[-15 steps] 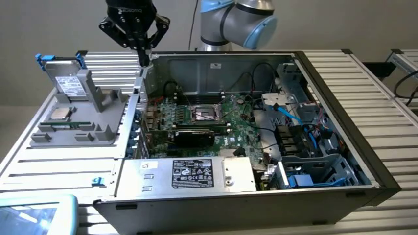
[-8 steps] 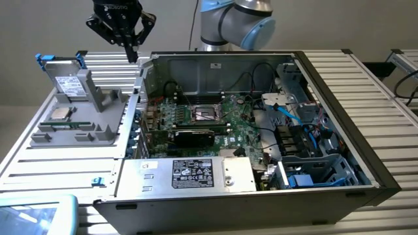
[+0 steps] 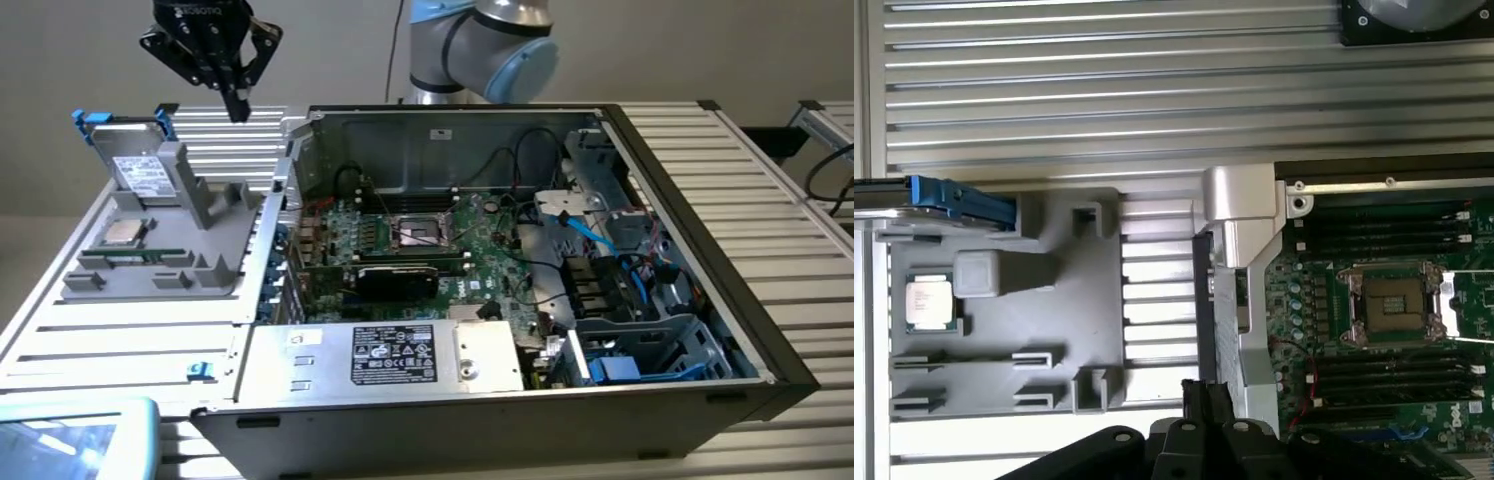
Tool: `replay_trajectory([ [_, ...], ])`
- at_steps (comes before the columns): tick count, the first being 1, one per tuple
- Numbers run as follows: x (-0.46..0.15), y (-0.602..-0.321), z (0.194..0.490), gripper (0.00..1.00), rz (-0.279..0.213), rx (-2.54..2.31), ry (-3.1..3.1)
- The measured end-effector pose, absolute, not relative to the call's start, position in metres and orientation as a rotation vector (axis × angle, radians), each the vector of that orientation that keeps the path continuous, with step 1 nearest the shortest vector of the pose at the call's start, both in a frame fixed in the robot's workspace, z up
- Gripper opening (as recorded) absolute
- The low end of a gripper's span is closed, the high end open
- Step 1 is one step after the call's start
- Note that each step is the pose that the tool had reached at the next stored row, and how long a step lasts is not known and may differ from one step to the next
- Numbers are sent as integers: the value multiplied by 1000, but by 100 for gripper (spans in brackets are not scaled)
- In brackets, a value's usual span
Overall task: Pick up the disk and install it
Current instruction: 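Reach for the disk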
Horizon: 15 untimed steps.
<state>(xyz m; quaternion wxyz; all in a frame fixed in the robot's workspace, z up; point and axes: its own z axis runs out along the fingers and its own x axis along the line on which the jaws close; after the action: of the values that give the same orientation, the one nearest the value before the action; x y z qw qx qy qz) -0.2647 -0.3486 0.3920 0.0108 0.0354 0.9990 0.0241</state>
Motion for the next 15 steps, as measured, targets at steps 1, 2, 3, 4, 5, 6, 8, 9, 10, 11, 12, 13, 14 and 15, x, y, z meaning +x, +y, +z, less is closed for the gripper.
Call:
replay_trajectory([
  [1, -269, -347, 392, 11, 75, 110, 3117],
  [2, -274, -346, 392, 11, 75, 110, 3117],
  [3, -278, -344, 392, 11, 75, 110, 3117],
  [4, -283, -343, 392, 11, 75, 110, 3117],
  [5, -288, -342, 392, 11, 75, 111, 3117],
  [6, -292, -340, 392, 11, 75, 110, 3117],
  [8, -301, -338, 392, 11, 75, 110, 3117],
  [9, -306, -337, 392, 11, 75, 111, 3117],
  [10, -310, -337, 392, 11, 75, 110, 3117],
  [11, -315, -336, 392, 11, 75, 110, 3117],
  [12, -319, -336, 392, 11, 75, 110, 3117],
  [13, -324, -335, 392, 11, 75, 110, 3117],
  [14, -327, -334, 392, 11, 75, 111, 3117],
  [15, -330, -332, 392, 11, 75, 110, 3117],
])
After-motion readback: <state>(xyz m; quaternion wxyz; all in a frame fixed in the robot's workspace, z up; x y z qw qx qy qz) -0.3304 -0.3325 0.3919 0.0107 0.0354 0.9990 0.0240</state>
